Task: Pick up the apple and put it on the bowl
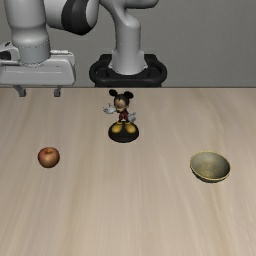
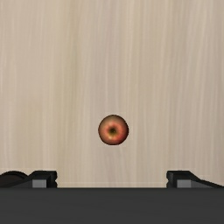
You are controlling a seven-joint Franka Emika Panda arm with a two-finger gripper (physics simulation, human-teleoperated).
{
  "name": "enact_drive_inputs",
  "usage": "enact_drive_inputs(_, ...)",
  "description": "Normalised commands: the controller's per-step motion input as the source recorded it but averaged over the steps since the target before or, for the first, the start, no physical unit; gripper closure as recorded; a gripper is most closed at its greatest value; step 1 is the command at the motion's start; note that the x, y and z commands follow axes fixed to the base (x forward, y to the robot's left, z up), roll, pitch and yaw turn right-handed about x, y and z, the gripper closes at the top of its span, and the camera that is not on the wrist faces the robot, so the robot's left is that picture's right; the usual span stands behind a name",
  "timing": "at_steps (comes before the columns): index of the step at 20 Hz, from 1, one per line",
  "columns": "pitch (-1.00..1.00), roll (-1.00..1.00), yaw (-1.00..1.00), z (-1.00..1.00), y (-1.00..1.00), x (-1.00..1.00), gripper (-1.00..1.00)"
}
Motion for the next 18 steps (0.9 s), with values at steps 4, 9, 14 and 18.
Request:
enact_drive_inputs(4,0.0,0.0,0.0,-0.75,-0.25,0.0,-1.0)
enact_drive_inputs(9,0.0,0.0,0.0,-1.0,0.0,0.0,-1.0)
enact_drive_inputs(14,0.0,0.0,0.0,-1.0,0.0,0.0,-1.0)
enact_drive_inputs(18,0.0,0.0,0.0,-1.0,0.0,0.0,-1.0)
